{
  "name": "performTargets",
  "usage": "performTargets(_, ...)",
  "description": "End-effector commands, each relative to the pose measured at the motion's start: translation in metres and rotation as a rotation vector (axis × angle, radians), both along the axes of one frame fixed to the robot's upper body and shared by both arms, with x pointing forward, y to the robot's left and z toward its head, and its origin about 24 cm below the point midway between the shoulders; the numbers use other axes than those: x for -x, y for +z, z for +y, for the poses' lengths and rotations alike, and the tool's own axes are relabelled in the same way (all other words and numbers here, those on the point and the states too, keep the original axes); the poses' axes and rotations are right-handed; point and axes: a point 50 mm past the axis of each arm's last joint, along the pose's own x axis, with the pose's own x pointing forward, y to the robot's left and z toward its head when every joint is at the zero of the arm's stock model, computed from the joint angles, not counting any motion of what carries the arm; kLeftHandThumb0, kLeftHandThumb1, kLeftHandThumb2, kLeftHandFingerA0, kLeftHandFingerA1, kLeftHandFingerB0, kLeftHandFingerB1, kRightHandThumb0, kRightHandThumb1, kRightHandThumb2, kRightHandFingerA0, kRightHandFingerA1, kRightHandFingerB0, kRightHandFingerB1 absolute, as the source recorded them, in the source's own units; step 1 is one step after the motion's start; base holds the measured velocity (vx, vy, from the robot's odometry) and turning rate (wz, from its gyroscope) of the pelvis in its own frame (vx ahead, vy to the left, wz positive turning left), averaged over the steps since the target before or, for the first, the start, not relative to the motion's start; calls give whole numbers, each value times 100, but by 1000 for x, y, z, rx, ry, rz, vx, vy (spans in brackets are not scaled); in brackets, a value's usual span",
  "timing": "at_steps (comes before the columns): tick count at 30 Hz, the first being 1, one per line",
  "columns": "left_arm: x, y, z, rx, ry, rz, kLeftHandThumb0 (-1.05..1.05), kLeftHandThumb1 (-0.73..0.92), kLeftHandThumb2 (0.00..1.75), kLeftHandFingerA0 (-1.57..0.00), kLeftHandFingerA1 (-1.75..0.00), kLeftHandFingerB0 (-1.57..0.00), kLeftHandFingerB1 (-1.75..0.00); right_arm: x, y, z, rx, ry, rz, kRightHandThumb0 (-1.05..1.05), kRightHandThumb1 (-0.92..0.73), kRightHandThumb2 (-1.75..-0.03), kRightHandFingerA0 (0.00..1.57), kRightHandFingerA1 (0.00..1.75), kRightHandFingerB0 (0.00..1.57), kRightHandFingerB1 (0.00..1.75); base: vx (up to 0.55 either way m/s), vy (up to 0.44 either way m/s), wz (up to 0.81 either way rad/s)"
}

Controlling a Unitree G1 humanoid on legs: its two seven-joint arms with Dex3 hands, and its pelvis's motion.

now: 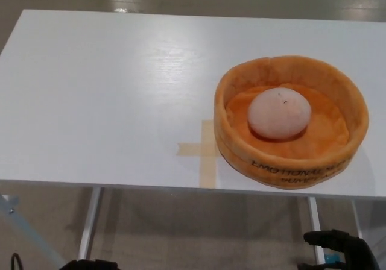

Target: Use the left hand to pick up the pink round toy on the left and place it inside the orange plate on the desk.

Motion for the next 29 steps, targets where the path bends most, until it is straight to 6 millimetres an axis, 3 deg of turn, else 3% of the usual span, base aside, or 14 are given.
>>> performTargets(1, -5, -16, 21, -369, 136, -54, -15, 76, 80, -88, -110, -88, -84, 8, -5, -4, 17, -1, 42, -11, -39, -63, 70, 79, 59, 64, 0, 0, 0)
performTargets(7, -3, -17, 24, -352, 200, -63, -15, 77, 77, -87, -100, -89, -78, 9, -6, -3, 10, -6, 34, -8, -36, -66, 69, 79, 59, 65, 0, 0, 0)
performTargets(8, -2, -17, 25, -332, 231, -73, -13, 76, 73, -89, -86, -89, -63, 10, -6, -3, 9, -4, 38, -9, -38, -65, 67, 77, 58, 63, 0, 0, 0)
performTargets(9, -2, -17, 26, -321, 248, -79, -13, 76, 73, -89, -86, -89, -63, 10, -7, -3, 9, -3, 41, -9, -38, -65, 67, 77, 58, 63, 0, 0, 0)
performTargets(10, -2, -16, 26, -307, 276, -93, -18, 76, 63, -87, -60, -76, -46, 10, -6, -3, 10, -1, 42, -8, -37, -66, 67, 78, 57, 63, 0, 0, 0)
performTargets(11, -2, -16, 26, -304, 285, -99, -18, 76, 63, -87, -60, -76, -46, 9, -6, -3, 9, 0, 42, -8, -37, -66, 67, 78, 57, 63, 0, 0, 0)
performTargets(12, -2, -16, 26, -302, 290, -106, -23, 66, 60, -65, -45, -54, -37, 9, -6, -3, 8, 0, 40, -8, -37, -66, 67, 78, 57, 63, 0, 0, 0)
performTargets(13, -2, -16, 26, -301, 292, -110, -23, 66, 60, -65, -45, -54, -37, 8, -6, -3, 7, 0, 39, -8, -37, -66, 67, 78, 57, 63, 0, 0, 0)
performTargets(14, -3, -15, 26, -315, 277, -107, -31, 49, 57, -4, -23, -14, -31, 7, -5, -3, 13, 2, 37, -11, -39, -64, 70, 78, 59, 63, 0, 0, 0)
performTargets(18, -6, -16, 26, -339, 242, -89, -39, 38, 67, 0, -10, -5, -31, 4, -3, -3, 19, 4, 33, -11, -39, -64, 69, 78, 59, 64, 0, 0, 0)
performTargets(21, -6, -16, 26, -355, 218, -74, -41, 26, 65, 0, -14, -1, -30, 4, -3, -3, 12, 4, 27, -11, -38, -65, 68, 77, 58, 63, 0, 0, 0)
performTargets(26, -5, -17, 27, -363, 219, -72, -38, 37, 67, 0, -11, -3, -30, 5, -3, -3, 17, 16, 26, -14, -38, -65, 68, 77, 57, 62, 0, 0, 0)
performTargets(27, -6, -17, 27, -367, 216, -75, -36, 44, 54, 0, -12, -7, -28, 4, -3, -3, 16, 13, 26, -14, -38, -64, 68, 78, 58, 63, 0, 0, 0)
performTargets(29, -6, -17, 26, -368, 216, -76, -36, 44, 54, 0, -12, -7, -28, 4, -3, -3, 15, 12, 26, -14, -38, -64, 68, 78, 58, 63, 0, 0, 0)
